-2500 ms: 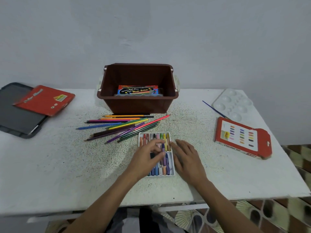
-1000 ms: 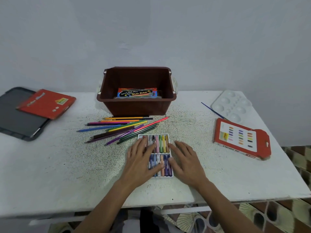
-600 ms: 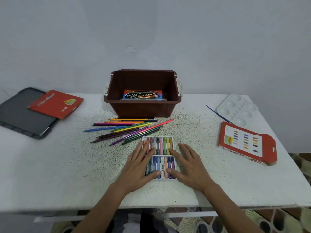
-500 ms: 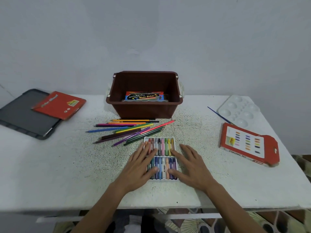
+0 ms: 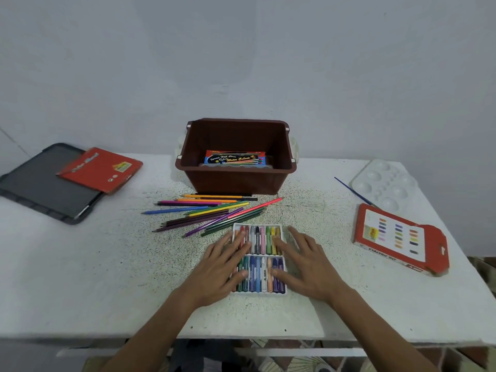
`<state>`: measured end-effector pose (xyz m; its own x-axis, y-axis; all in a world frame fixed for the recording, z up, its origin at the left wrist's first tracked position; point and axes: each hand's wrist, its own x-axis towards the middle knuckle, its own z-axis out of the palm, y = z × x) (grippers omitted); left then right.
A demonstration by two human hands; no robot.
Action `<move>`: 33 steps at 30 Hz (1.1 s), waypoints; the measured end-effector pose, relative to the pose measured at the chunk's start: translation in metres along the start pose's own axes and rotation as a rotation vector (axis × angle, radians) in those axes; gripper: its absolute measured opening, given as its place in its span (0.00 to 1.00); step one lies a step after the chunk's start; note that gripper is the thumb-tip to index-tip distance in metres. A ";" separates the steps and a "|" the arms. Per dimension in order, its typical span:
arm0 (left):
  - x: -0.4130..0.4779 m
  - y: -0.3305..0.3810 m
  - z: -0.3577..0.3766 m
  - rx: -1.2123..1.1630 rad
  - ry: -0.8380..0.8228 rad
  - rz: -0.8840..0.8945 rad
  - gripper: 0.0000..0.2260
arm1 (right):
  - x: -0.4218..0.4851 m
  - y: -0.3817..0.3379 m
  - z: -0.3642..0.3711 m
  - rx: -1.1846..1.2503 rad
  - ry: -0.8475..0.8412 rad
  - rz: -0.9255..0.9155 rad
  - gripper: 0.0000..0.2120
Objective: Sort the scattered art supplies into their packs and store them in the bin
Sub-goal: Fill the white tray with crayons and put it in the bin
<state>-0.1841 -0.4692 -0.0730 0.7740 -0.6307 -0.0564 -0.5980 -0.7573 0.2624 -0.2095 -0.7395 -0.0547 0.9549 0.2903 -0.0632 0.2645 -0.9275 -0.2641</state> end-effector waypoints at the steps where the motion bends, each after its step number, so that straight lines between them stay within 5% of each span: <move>1: 0.001 -0.001 -0.001 0.025 0.002 0.024 0.28 | 0.003 -0.004 -0.001 -0.008 0.008 -0.031 0.34; 8: 0.011 -0.010 -0.003 0.066 -0.022 0.139 0.29 | 0.016 -0.011 0.010 -0.124 -0.029 -0.251 0.30; 33: 0.025 -0.025 -0.003 0.064 -0.010 0.224 0.32 | 0.015 -0.020 0.006 -0.180 -0.048 -0.166 0.30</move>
<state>-0.1498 -0.4658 -0.0783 0.6184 -0.7858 -0.0136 -0.7669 -0.6072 0.2078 -0.2008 -0.7155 -0.0560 0.8901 0.4487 -0.0801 0.4408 -0.8921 -0.0988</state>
